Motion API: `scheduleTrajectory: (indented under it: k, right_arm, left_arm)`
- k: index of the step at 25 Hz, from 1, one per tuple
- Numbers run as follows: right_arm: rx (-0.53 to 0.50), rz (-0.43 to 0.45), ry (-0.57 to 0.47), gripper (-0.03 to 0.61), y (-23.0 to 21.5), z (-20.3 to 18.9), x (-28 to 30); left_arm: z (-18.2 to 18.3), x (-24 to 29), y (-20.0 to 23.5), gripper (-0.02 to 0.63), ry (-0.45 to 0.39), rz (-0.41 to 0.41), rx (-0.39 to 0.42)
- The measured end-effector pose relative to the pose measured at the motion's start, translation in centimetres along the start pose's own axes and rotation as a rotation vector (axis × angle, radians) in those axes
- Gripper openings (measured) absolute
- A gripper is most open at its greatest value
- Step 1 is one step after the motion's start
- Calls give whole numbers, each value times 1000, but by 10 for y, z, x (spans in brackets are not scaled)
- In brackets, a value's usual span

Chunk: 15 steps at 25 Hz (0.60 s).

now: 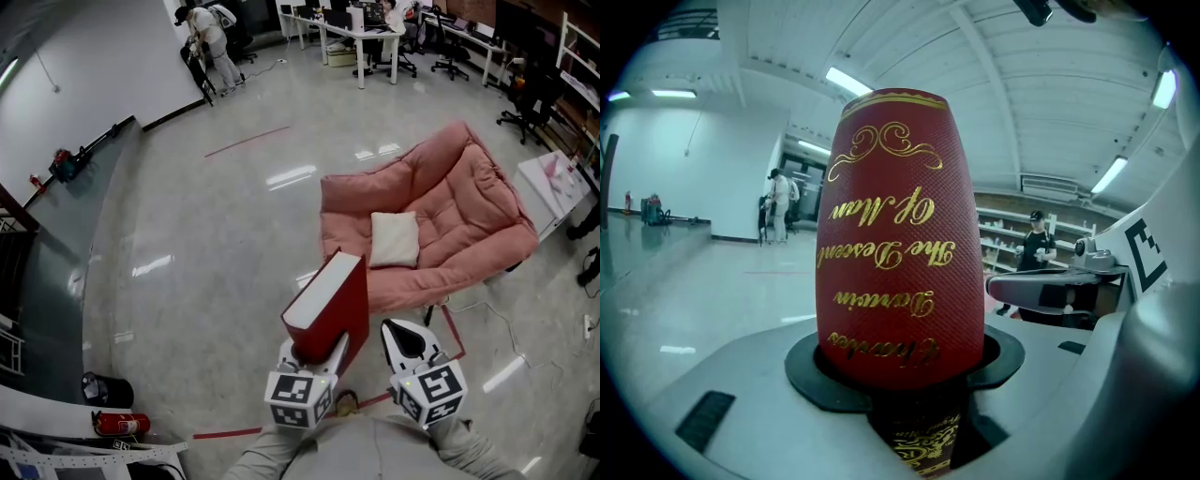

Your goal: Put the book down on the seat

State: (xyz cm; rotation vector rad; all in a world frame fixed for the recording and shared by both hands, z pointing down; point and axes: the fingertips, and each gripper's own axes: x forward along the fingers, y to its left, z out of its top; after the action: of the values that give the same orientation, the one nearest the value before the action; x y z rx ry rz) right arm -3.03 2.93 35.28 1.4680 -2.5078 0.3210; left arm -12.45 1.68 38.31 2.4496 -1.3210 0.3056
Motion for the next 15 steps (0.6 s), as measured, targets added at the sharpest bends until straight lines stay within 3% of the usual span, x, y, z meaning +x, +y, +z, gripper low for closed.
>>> scheduleTrajectory:
  k: [15]
  right_arm:
    - [5,-8,60,0,-12,-8,28]
  left_arm:
    - [3,25,26,250,23,-11,-44]
